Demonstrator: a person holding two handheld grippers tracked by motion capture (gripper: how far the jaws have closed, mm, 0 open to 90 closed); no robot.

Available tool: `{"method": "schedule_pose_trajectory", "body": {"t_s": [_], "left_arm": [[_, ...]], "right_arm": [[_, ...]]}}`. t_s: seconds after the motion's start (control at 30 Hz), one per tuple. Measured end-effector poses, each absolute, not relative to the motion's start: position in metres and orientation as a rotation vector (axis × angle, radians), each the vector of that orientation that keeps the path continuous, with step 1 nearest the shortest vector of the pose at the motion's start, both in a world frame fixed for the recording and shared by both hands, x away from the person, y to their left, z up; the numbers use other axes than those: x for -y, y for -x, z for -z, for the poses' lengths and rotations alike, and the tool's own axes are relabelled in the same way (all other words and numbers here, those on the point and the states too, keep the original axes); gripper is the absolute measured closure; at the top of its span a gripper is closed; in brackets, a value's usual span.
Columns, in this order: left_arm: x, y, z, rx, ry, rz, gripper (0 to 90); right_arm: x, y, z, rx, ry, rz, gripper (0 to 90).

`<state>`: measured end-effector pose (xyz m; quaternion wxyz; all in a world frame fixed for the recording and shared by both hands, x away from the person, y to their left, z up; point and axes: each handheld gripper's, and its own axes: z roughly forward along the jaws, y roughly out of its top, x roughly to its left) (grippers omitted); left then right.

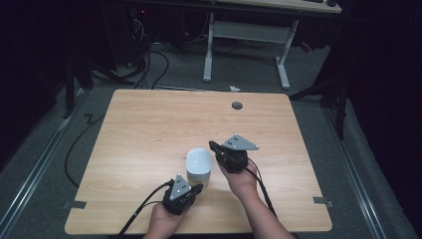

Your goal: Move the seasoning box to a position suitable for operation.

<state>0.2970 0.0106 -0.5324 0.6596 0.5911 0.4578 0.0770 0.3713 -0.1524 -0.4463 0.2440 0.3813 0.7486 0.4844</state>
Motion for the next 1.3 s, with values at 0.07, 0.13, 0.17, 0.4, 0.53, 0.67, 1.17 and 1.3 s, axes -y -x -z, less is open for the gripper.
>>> {"method": "schedule_pose_trajectory", "body": {"t_s": [0.07, 0.13, 0.17, 0.4, 0.53, 0.67, 1.17, 1.3], "left_arm": [[-0.011, -0.297, 0.532, -1.035, -1.34, -0.175, 89.8], [-0.011, -0.297, 0.532, -1.036, -1.335, -0.175, 89.8], [-0.011, -0.297, 0.532, -1.036, -1.335, -0.175, 89.8], [-0.011, -0.295, 0.532, -1.021, -1.33, -0.168, 89.8], [-0.012, -0.294, 0.531, -1.017, -1.321, -0.168, 89.7], [-0.014, -0.293, 0.529, -1.01, -1.327, -0.161, 89.7], [-0.051, -0.285, 0.514, -0.975, -1.424, -0.208, 85.4], [-0.08, -0.292, 0.51, -1.018, -1.382, -0.251, 81.8]], "right_arm": [[0.152, -0.368, 0.447, -2.046, -1.039, -1.327, 90.0], [0.153, -0.364, 0.448, -2.046, -1.031, -1.328, 90.0], [0.153, -0.364, 0.448, -2.046, -1.031, -1.328, 90.0], [0.161, -0.352, 0.453, -2.035, -1.031, -1.331, 89.7], [0.169, -0.347, 0.458, -2.035, -1.043, -1.318, 89.5], [0.177, -0.342, 0.464, -2.036, -1.059, -1.301, 88.9], [0.209, -0.329, 0.49, -2.026, -1.138, -1.257, 85.1], [0.221, -0.327, 0.497, -2.02, -1.167, -1.251, 83.0]]}}
